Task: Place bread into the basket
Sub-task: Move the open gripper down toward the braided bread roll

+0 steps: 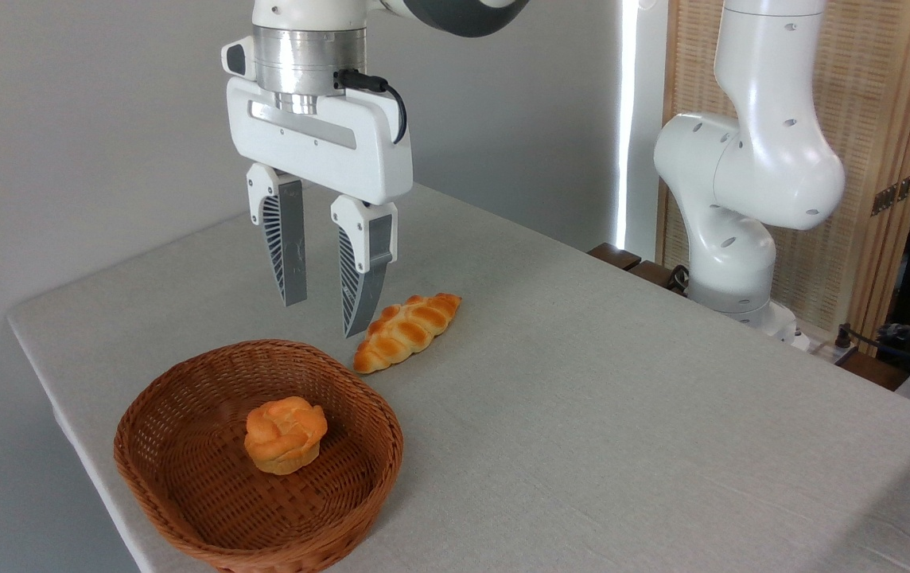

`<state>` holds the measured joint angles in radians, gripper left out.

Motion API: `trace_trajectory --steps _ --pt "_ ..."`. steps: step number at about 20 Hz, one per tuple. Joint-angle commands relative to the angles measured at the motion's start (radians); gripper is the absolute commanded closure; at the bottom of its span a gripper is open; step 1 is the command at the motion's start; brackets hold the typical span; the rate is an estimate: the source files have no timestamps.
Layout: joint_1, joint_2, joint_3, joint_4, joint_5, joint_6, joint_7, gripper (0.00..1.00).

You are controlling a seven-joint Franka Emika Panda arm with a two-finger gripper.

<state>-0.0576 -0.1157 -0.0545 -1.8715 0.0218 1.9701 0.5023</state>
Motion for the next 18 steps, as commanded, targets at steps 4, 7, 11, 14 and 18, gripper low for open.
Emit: trace_trajectory --steps 4,7,11,14,18 --pt "0.024 -0.005 -0.028 0.018 0.01 -0.036 -0.01 0.0" --pt "0.024 -0.002 -0.025 0.012 -0.035 -0.071 -0.011 0.0" --pt "0.015 -0.004 -0.034 0.005 -0.063 -0.195 -0.008 0.0" --pt "-0.057 0.002 -0.033 -0.031 -0.065 -0.201 -0.011 0.0" --pt "-0.096 -0.002 -0.033 -0.093 -0.129 -0.198 -0.013 0.0"
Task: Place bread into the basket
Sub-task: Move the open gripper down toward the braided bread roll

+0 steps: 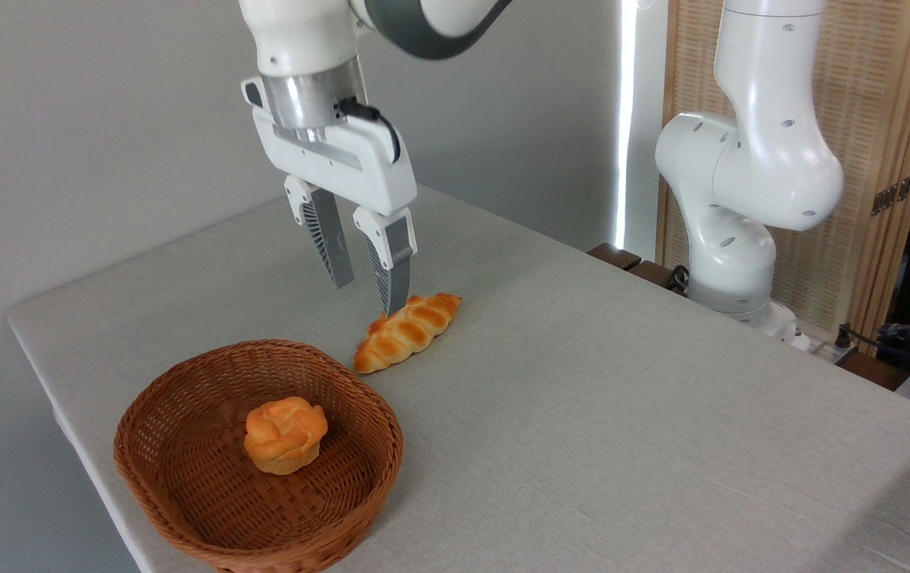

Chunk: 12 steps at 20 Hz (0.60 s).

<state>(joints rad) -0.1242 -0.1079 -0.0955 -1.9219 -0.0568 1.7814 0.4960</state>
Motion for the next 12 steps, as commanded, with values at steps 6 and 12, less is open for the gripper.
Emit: trace_trajectory --steps 6,12 --pt "-0.109 -0.003 0.01 -0.141 -0.057 0.026 -0.008 0.0" --pt "-0.135 0.034 0.01 -0.181 -0.092 0.121 -0.016 0.0"
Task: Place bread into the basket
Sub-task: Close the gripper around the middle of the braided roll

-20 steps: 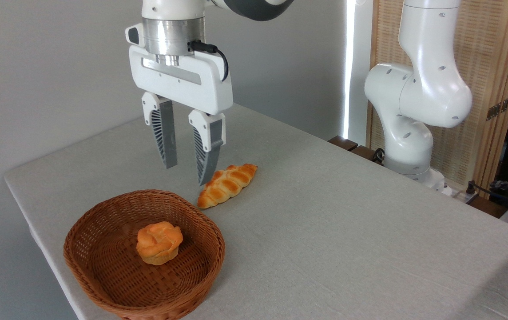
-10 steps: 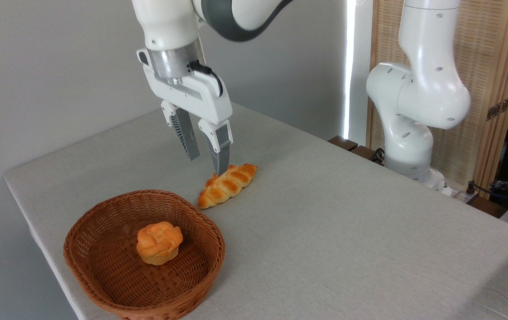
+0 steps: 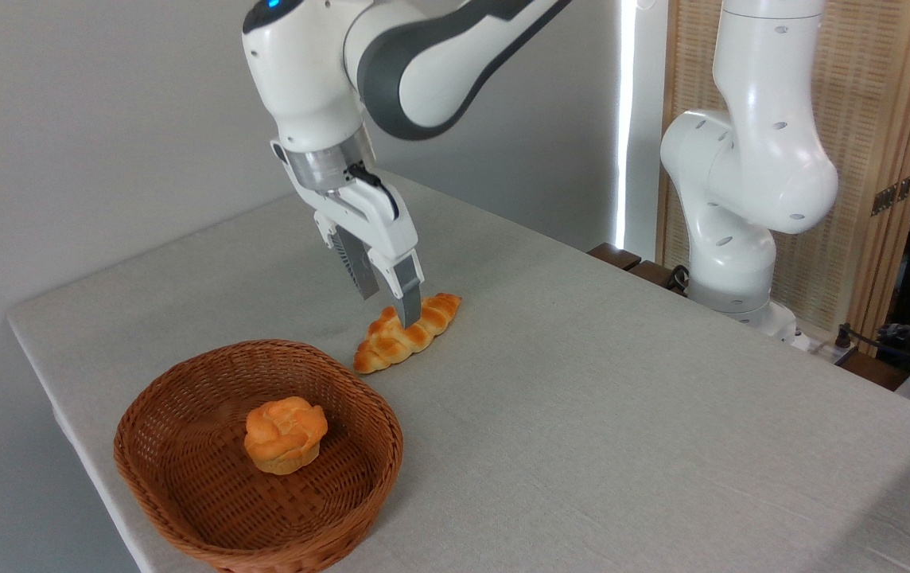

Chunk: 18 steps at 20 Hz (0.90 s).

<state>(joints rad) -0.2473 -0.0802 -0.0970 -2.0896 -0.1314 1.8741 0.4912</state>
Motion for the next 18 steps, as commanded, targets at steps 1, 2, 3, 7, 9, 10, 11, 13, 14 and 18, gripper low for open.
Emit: trace_trajectory --steps 1,2,3,7,9,10,11,13,14,18 --pt "-0.012 0.017 0.011 -0.014 -0.017 0.045 -0.011 0.0" --pt "-0.012 0.028 0.011 -0.014 -0.017 0.059 -0.011 0.0" --pt "-0.013 0.037 0.01 -0.014 -0.017 0.062 -0.011 0.0" --pt "-0.018 0.059 0.01 -0.014 -0.014 0.063 -0.011 0.0" --pt "-0.03 0.071 0.01 -0.014 -0.008 0.063 -0.011 0.0" --pt "-0.03 0.073 0.01 -0.014 -0.008 0.063 -0.01 0.0" --pt "-0.03 0.073 0.01 -0.014 -0.007 0.062 -0.008 0.0" --pt "-0.03 0.074 0.01 -0.014 -0.005 0.06 -0.006 0.0" --pt "-0.03 0.076 0.01 -0.014 -0.005 0.06 -0.006 0.0" --pt "-0.03 0.082 0.01 -0.014 -0.004 0.056 -0.002 0.34"
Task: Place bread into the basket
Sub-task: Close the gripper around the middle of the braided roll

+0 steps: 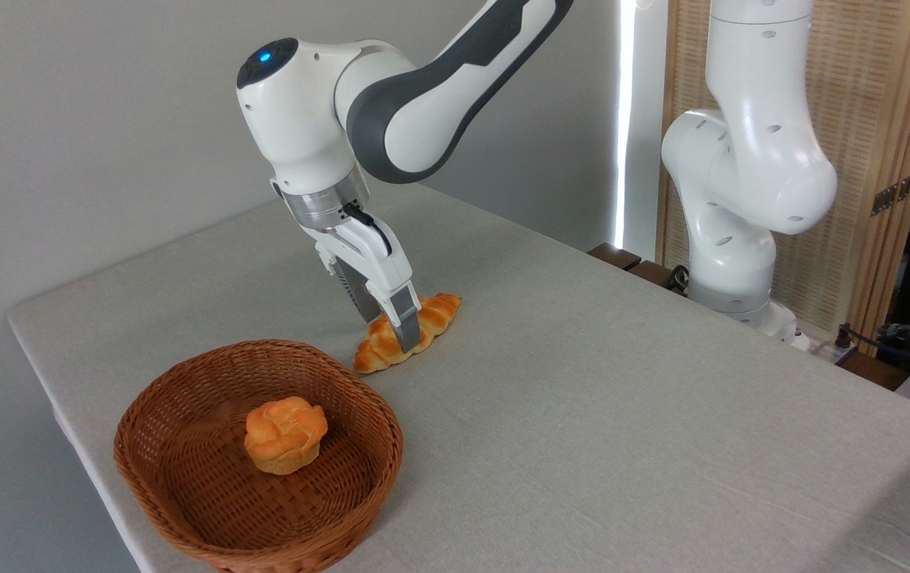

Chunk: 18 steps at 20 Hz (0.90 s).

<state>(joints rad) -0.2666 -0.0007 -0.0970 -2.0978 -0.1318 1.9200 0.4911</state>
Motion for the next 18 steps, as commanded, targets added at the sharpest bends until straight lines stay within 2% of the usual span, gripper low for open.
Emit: trace_trajectory --steps 1,2,4,6,14,18 --pt "-0.011 0.002 0.01 -0.005 -0.003 0.01 0.0 0.47" --pt "-0.011 -0.001 0.01 -0.004 -0.003 0.008 0.001 0.57" --pt "-0.011 -0.001 0.01 -0.004 -0.002 0.007 0.006 0.67" --pt "-0.011 -0.002 0.01 -0.002 0.017 0.002 0.007 0.67" --pt "-0.009 -0.013 0.011 0.002 0.018 -0.036 0.009 0.67" --pt "-0.009 -0.039 0.01 0.044 0.018 -0.076 0.009 0.67"
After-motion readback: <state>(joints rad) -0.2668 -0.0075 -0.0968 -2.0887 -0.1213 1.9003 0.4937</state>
